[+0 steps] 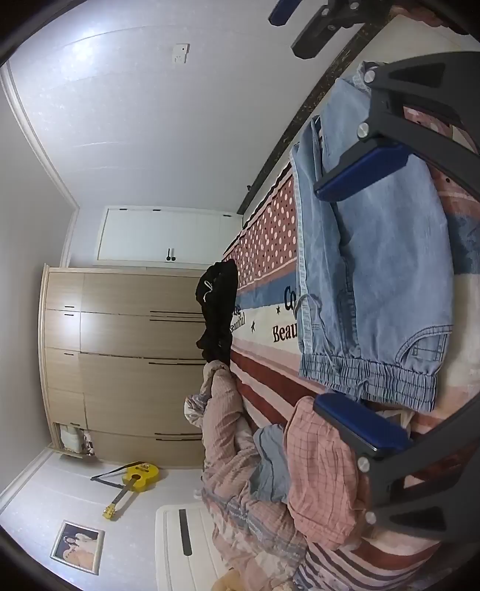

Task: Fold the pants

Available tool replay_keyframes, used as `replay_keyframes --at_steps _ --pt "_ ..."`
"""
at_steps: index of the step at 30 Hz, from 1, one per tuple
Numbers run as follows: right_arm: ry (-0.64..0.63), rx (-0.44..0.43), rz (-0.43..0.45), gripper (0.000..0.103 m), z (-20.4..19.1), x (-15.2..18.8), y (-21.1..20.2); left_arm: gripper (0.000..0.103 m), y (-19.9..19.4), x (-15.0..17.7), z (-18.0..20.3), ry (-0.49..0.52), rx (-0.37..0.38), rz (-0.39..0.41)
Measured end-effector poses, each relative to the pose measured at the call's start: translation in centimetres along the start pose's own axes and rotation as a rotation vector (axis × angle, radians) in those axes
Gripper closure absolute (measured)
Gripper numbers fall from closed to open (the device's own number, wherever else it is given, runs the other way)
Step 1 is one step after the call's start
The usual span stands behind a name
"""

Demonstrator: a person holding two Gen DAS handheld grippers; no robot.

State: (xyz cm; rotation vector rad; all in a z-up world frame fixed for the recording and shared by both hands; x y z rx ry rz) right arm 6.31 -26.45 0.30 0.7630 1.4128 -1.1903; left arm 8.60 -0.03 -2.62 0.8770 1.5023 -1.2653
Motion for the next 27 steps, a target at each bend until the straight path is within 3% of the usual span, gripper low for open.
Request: replay_keyframes --at_steps 27 --pt "0.018 -0.008 -0.022 0.000 0.0 1.2 0.9 0.001 0.7 0.3 -0.6 0.001 -0.002 -0.005"
Point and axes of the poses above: each gripper's, at about its wrist camera, not at the fingertips, and y roughly the way its jaws point, z to its right, x to its underside, the point moved 9 cm from there along y, roughly the way its jaws point, and after that the axes turned 12 degrees about -x, right-handed, at the moved point
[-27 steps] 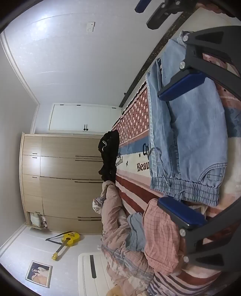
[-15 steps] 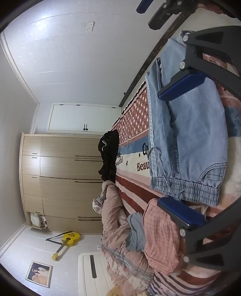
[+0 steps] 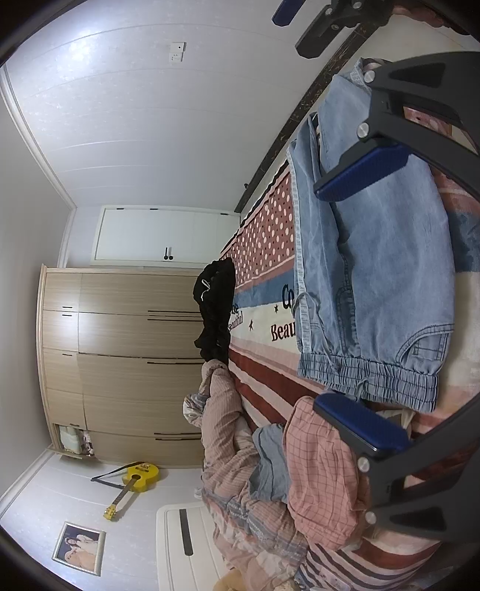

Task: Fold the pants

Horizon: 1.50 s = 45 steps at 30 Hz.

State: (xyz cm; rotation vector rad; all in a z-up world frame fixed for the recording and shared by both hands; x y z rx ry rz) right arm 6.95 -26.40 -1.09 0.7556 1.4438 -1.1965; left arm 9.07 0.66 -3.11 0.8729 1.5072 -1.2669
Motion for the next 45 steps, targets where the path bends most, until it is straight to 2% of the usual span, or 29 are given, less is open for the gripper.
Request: replay_keyframes --at_steps 45 --pt "0.035 -0.023 0.009 0.000 -0.2 -0.1 -1.1 0.001 -1.2 -0.3 1.0 0.020 0.004 0.022"
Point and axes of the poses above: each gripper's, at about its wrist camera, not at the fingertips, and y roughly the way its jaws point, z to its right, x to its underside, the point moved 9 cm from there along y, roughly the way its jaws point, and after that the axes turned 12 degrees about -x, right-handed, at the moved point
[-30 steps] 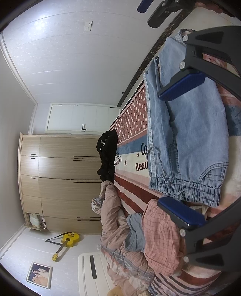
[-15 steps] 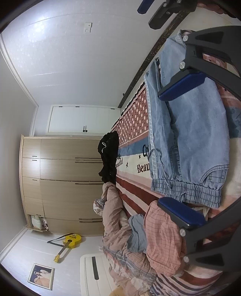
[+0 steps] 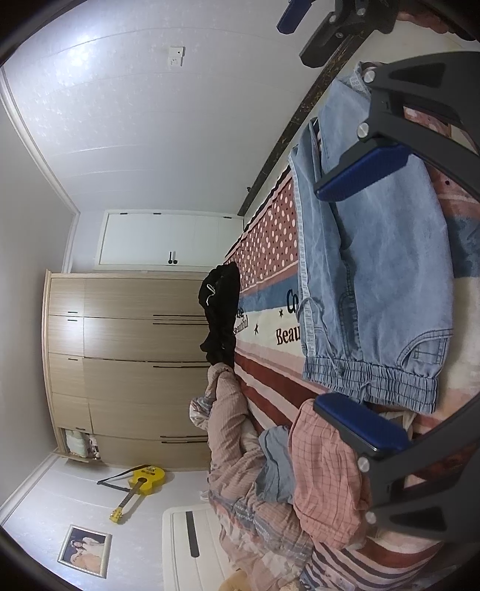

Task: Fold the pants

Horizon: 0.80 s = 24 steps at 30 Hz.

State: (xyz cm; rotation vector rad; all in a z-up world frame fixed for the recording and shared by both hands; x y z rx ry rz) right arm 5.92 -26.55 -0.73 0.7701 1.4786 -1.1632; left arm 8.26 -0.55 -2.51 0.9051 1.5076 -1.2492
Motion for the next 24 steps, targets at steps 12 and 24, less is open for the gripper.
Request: replay_keyframes --at_steps 12,24 --pt "0.021 0.005 0.023 0.000 0.5 0.1 -0.1 0.001 -0.2 -0.2 0.0 0.001 0.003 0.002" --pt "0.087 -0.078 -0.049 0.000 1.3 2.2 1.3 0.001 2.0 3.3 -2.9 -0.087 0.033 -0.139"
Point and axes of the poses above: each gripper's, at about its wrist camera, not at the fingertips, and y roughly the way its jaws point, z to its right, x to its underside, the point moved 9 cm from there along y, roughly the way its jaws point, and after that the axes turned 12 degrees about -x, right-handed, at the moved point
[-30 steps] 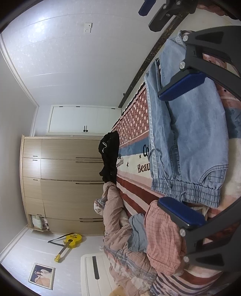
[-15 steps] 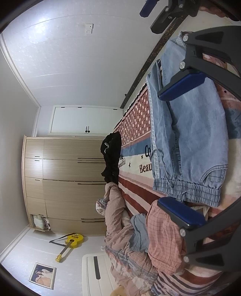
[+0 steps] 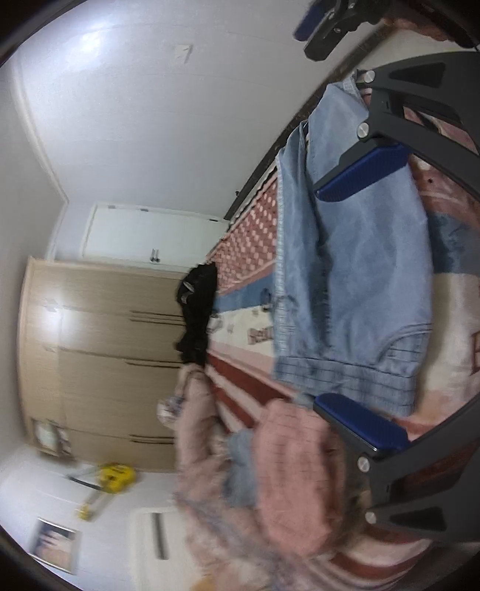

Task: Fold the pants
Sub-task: 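Grasp the pants cuff with the left gripper while the right gripper grasps the waistband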

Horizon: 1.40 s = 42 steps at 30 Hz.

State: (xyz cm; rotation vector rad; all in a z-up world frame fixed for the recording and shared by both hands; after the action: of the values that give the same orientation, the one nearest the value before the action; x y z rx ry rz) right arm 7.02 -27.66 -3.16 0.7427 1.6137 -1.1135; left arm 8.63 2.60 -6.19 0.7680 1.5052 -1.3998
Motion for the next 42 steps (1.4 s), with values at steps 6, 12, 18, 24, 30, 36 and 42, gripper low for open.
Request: replay_keyframes --at_steps 6,12,18,24,30,36,42 --pt "0.103 0.035 -0.069 0.000 4.2 3.5 1.8 0.001 5.0 6.4 -5.0 -0.139 -0.013 -0.236" --pt "0.172 0.058 -0.163 0.000 7.2 7.6 4.5 0.001 9.0 11.7 -6.2 -0.323 0.088 -0.415" --pt "0.272 0.060 -0.200 0.000 9.5 10.0 5.3 0.002 11.3 13.4 -5.3 -0.396 0.138 -0.465" --pt "0.400 0.049 -0.272 0.001 13.5 12.3 5.6 0.033 13.8 12.1 -4.7 -0.455 0.163 -0.458" --pt "0.546 0.043 -0.256 0.001 18.5 14.3 5.3 0.080 14.7 11.5 -5.2 -0.467 0.156 -0.479" --pt "0.669 0.065 -0.231 0.030 22.9 16.1 5.6 0.093 12.5 8.1 -4.1 -0.397 0.158 -0.377" --pt "0.732 0.094 -0.206 0.070 26.7 17.2 6.1 0.093 11.5 4.5 -4.2 -0.367 0.148 -0.289"
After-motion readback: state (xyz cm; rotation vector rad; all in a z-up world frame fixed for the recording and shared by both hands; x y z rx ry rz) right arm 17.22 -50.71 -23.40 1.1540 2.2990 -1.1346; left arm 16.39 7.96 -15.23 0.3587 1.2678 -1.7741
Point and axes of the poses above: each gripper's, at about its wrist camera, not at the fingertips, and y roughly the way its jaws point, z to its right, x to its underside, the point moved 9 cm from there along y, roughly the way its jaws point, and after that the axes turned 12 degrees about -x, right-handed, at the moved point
